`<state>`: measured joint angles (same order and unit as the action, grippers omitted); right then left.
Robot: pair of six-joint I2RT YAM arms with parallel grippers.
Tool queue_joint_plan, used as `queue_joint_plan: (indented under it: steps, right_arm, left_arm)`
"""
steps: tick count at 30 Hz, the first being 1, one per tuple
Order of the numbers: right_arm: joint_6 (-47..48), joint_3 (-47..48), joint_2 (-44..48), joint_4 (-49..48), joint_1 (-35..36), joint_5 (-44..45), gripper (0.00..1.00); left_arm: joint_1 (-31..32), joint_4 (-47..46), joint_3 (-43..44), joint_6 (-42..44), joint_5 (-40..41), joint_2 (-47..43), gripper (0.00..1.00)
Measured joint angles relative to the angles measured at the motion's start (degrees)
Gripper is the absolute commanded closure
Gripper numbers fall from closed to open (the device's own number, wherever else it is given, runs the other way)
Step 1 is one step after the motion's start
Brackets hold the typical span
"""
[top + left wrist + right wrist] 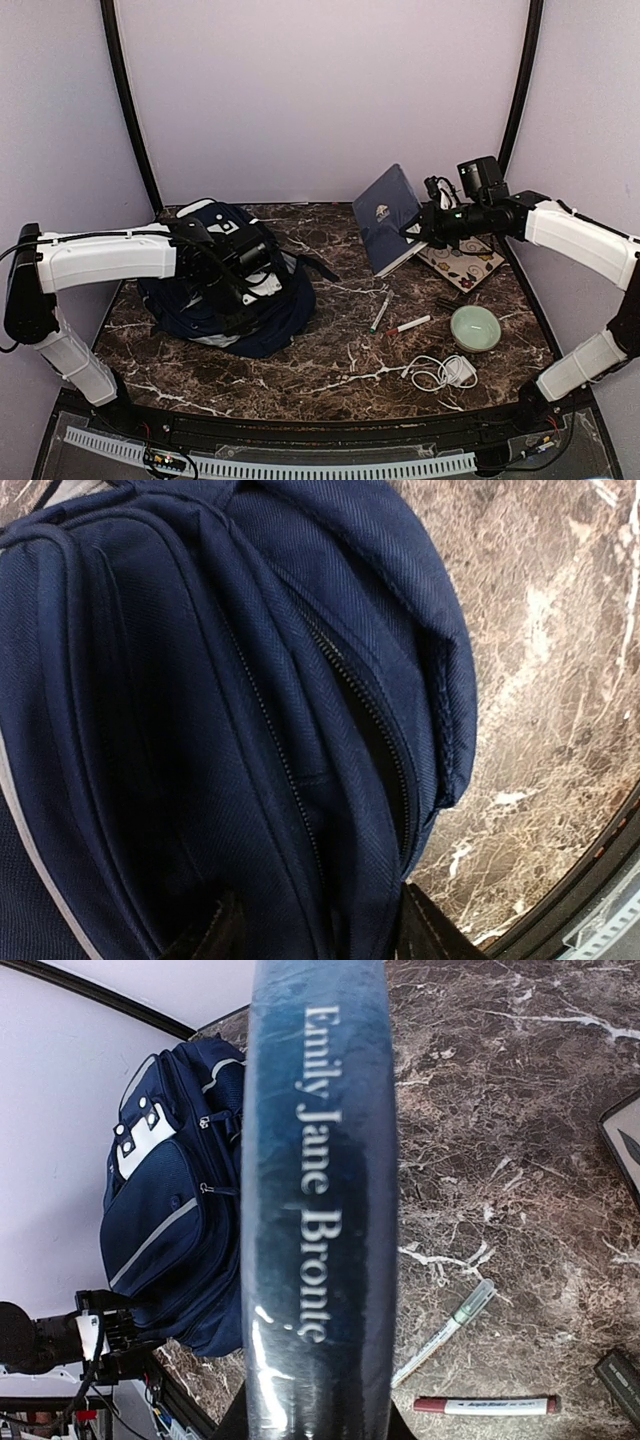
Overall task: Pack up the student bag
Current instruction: Pick up the largest pocket of the bag from the student bag, then place the book in the student bag.
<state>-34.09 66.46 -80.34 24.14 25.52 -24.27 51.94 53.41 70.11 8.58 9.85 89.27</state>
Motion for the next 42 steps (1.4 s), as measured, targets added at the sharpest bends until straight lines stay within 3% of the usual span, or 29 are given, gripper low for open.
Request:
queue_joint_plan:
  steps: [4,5,7,8,14,21,27,31,35,38,42]
  right_arm:
    - [0.6,0.0,1.3,0.2,0.6,0.1,1.0]
    - [0.7,0.0,1.6,0.3,0.7,0.1,1.0]
    - [0.9,0.0,1.9,0.6,1.0,0.1,1.0]
    - [1.2,0.1,1.9,0.9,1.2,0.1,1.0]
    - [3.3,0.4,1.8,4.5,4.0,-1.0,1.0]
    - [2.4,-0.5,1.5,1.5,10.3,-12.2,1.0]
    - [-4.3,-6.1,-3.3,-12.7,18.1,-24.5,1.0]
    - [-10.3,-6.7,-11.2,-21.9,21.7,-29.6,1.0]
    - [-21.2,-6.4,-20.4,-37.2,23.8,-32.7,1.0]
    - [-31.1,-1.9,-29.7,-49.1,24.7,-33.2,1.0]
    - [-42.3,11.1,-43.5,-59.5,25.1,-31.1,1.0]
  left_arm:
    - [0.3,-0.6,-2.3,0.2,2.0,0.1,0.62]
    - [0.4,-0.7,-2.6,0.3,2.5,0.1,0.69]
    - [0.4,-1.0,-3.0,0.5,3.6,0.2,0.98]
    - [0.3,-1.0,-3.1,0.6,4.1,0.2,1.0]
    - [0.5,-1.7,-2.7,1.0,8.8,-1.3,1.0]
    - [0.3,-7.2,2.0,3.8,20.3,-13.2,1.0]
    - [-0.9,-11.2,3.7,8.7,26.1,-17.2,1.0]
    - [-0.9,-12.7,3.8,11.3,27.1,-15.7,1.0]
    - [-0.9,-13.6,4.2,12.8,27.5,-15.6,1.0]
    - [-0.9,-14.0,4.7,12.9,27.1,-15.6,1.0]
    - [-0.9,-14.4,5.4,12.8,25.7,-15.6,1.0]
